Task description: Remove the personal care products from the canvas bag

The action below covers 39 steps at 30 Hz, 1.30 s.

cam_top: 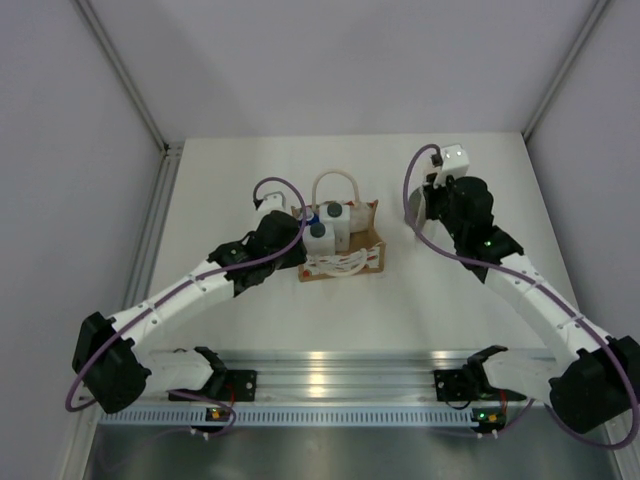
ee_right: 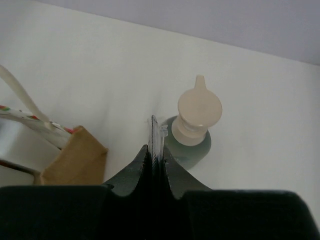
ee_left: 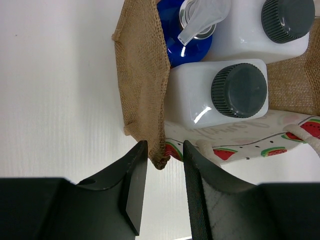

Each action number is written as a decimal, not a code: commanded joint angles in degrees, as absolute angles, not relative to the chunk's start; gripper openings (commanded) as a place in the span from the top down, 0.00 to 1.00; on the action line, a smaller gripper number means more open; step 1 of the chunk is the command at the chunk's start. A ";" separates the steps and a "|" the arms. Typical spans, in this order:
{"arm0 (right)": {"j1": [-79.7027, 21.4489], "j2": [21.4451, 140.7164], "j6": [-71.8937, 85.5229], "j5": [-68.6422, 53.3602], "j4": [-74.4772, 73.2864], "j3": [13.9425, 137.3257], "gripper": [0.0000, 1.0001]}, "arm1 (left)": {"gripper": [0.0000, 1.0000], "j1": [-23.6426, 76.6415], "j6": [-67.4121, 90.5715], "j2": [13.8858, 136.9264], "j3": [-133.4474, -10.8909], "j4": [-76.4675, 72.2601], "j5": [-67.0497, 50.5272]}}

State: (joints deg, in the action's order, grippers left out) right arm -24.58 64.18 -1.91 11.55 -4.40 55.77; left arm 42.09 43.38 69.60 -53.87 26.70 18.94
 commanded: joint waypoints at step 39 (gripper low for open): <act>-16.96 65.74 0.70 0.35 17.05 40.16 1.00 | 0.61 42.10 43.42 66.62 -51.24 25.58 20.30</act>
State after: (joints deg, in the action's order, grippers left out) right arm -17.82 64.53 1.08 1.52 14.66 36.69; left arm 42.09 43.42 68.16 -52.01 26.06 19.00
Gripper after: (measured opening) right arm 0.029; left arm 0.387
